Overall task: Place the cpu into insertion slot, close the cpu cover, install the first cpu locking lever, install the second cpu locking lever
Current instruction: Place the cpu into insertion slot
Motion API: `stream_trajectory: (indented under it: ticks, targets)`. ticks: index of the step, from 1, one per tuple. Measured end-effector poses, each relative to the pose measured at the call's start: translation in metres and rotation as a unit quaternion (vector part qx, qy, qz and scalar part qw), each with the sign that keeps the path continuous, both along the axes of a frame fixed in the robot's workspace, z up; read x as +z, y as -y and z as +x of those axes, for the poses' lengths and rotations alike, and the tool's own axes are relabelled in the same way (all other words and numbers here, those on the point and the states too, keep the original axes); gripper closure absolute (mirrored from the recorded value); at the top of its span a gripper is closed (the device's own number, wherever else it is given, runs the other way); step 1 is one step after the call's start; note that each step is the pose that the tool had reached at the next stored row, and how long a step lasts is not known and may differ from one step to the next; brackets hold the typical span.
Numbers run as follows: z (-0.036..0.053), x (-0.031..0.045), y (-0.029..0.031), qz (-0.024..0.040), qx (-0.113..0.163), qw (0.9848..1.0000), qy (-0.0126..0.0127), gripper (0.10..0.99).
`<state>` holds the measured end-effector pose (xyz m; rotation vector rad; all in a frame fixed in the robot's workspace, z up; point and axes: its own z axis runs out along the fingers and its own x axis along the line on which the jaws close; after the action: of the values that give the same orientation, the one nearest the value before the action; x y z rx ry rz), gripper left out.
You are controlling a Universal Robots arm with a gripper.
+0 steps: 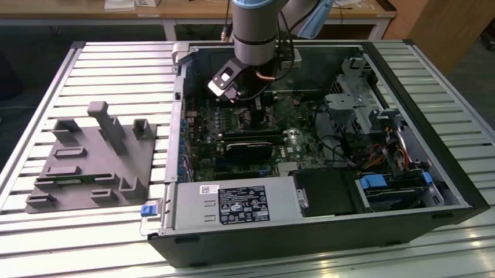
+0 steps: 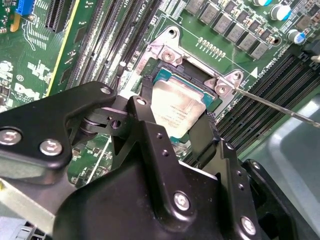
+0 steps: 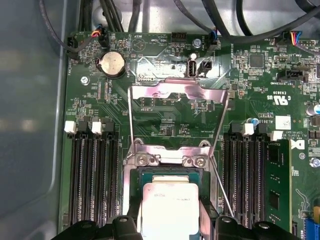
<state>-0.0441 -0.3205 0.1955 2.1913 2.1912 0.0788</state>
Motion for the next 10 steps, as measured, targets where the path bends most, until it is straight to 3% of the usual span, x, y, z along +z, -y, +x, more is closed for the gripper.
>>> stream_trajectory:
  ticks: [10]
  targets:
    - [0.0001,-0.0006,0.0,0.0001,-0.002,1.0,0.0001,0.549]
